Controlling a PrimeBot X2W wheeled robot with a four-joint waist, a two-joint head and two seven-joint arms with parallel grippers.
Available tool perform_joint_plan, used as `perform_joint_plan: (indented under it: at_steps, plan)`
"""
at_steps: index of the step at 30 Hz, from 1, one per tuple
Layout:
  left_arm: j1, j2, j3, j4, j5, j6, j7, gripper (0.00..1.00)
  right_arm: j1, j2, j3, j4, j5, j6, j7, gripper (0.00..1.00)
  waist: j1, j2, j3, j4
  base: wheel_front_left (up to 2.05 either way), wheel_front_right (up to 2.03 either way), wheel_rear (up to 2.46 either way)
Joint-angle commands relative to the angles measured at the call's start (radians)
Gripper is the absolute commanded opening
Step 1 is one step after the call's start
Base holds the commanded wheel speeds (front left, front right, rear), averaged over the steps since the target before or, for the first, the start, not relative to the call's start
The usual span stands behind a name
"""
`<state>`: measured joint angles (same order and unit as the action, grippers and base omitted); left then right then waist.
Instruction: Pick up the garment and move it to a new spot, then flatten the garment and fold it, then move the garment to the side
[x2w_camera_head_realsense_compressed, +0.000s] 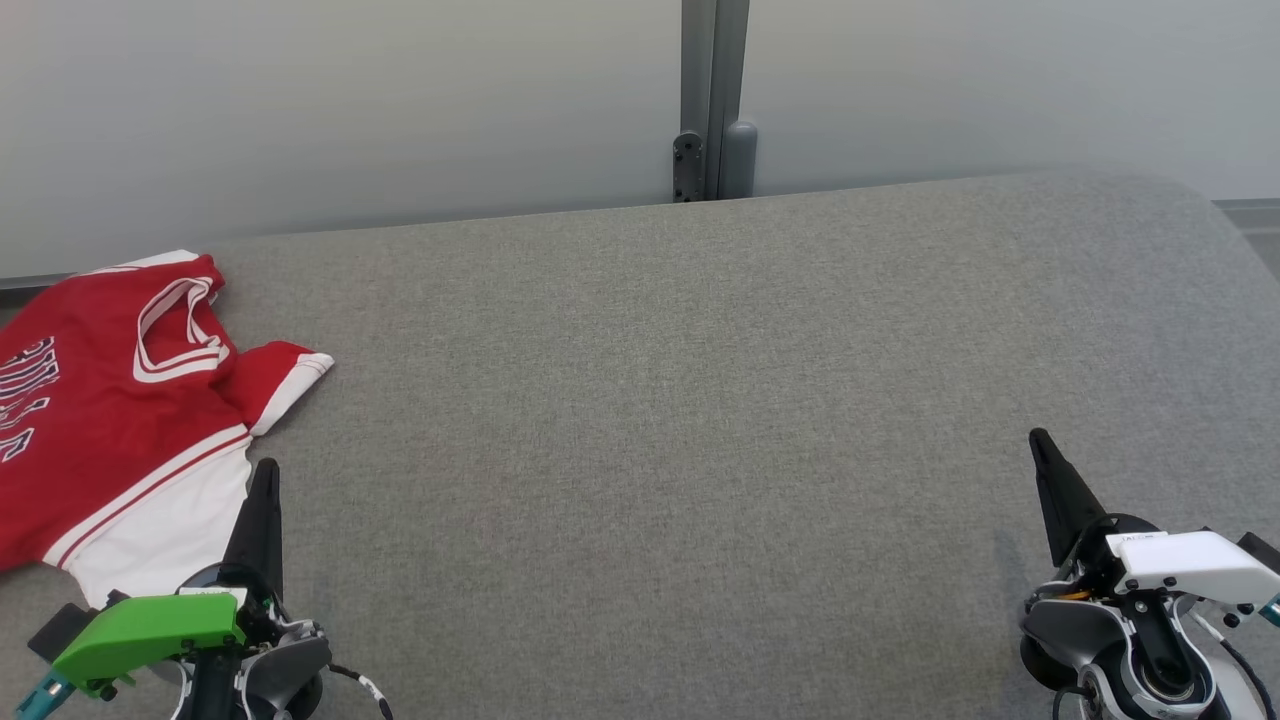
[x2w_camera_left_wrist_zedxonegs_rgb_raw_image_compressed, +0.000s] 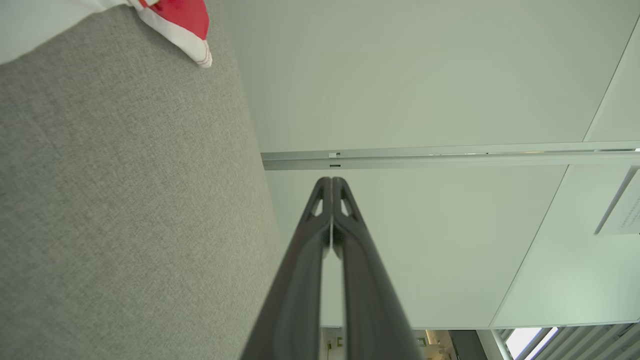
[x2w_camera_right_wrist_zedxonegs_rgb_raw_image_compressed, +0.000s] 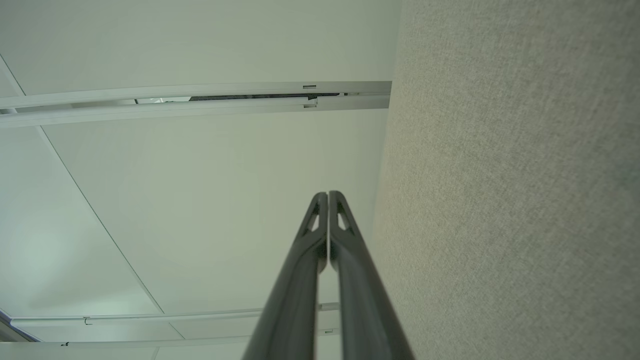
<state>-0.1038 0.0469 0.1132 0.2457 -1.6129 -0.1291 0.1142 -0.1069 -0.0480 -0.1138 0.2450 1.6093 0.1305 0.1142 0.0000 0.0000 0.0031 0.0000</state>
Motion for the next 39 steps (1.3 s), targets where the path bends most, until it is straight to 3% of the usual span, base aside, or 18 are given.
perform_joint_plan:
  at_steps: [1, 8, 9, 25, 39]
  plan:
    - [-0.013, 0.007, 0.002, -0.002, 0.000, -0.004, 0.002, 0.00, -0.006, -0.005, 0.001, 0.001, 0.007, 0.000, 0.003, 0.00, 0.0000, 0.0000, 0.000, 0.000, 0.00, 0.00, 0.00]
    - [-0.013, 0.007, 0.002, -0.002, 0.000, -0.004, 0.002, 0.00, -0.006, -0.005, 0.001, 0.001, 0.007, 0.000, 0.003, 0.00, 0.0000, 0.0000, 0.000, 0.000, 0.00, 0.00, 0.00]
    - [0.000, 0.000, 0.000, 0.000, 0.000, 0.000, 0.000, 1.00, 0.000, 0.000, 0.000, 0.000, 0.000, 0.000, 0.000, 1.00, 0.0000, 0.0000, 0.000, 0.000, 0.00, 0.00, 0.00]
    - [0.019, -0.003, -0.077, 0.003, 0.032, 0.000, -0.068, 1.00, 0.047, 0.004, 0.026, -0.032, -0.049, 0.000, -0.068, 1.00, 0.0000, 0.0000, -0.003, 0.003, 0.00, 0.00, 0.00]
    - [0.002, 0.020, -0.144, 0.030, 0.235, 0.016, -0.128, 1.00, 0.065, -0.014, 0.040, -0.072, -0.324, 0.000, -0.128, 1.00, 0.0000, 0.0000, -0.008, 0.009, 0.00, 0.00, 0.00]
